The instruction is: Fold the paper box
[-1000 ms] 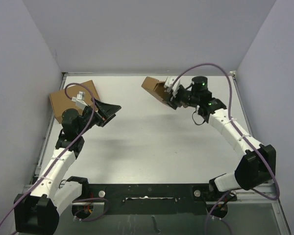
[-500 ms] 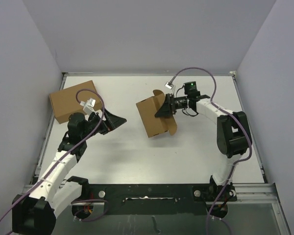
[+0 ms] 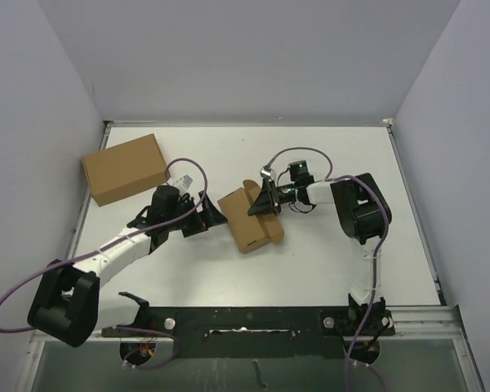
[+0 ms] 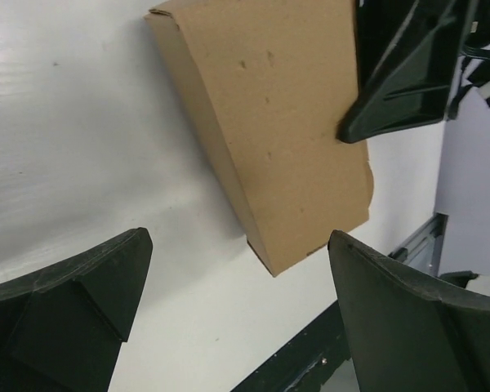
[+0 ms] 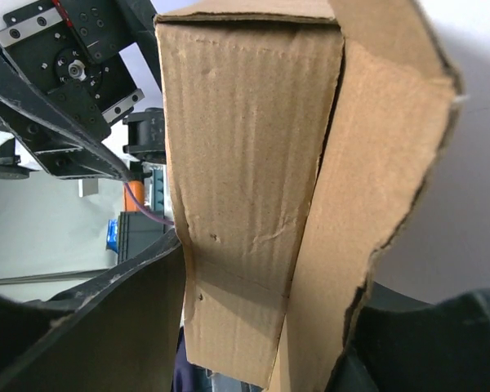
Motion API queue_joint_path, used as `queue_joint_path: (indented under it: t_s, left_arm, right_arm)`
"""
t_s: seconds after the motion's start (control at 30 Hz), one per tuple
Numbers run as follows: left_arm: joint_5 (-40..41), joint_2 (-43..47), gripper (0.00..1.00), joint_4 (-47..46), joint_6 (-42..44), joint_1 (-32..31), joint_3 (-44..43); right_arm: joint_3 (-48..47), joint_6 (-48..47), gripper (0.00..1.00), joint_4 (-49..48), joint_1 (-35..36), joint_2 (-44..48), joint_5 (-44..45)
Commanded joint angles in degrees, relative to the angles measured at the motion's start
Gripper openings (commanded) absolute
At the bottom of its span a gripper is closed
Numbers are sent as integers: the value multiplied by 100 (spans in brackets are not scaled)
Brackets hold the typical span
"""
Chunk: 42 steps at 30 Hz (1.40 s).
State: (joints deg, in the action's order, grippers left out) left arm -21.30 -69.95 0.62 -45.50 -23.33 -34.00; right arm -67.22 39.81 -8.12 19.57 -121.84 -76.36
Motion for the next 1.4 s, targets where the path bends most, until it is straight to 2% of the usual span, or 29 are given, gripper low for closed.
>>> queue_joint_path:
  t_s: [0.0,0.1,0.23,0.47,0.67,1.07,1.37]
  left_arm:
    - [283,-446,89,-57,264,-80,-431]
    - [201,-793,88,-432,115,-160,-452]
    - [205,-1318,88,-711,55,-306,-676]
    - [156,-2007,84,-1028,-100,-410,-940]
    - [203,-2412,84,-818,69,-453,-1252]
    - [209,-2826,83,-361,434,-435,-1584]
    - [116,-3165,83,-157,630,-400,-1875]
  right_arm:
    - [-214,-326,47,229,-6,31,-239]
    - [-447,-938,49,1048,-7,-66,-89]
    - [-543,-1266,51,1436,-6,-127,38]
    - [-695,-1810,63,2106,-44,-151,265]
    - [-893,-2463,73,2805,-104,-137,571]
    - [-1196,-4463,87,4432,-193,302,2129]
    - [-1130,-5491,91,4993,-411,589,2797]
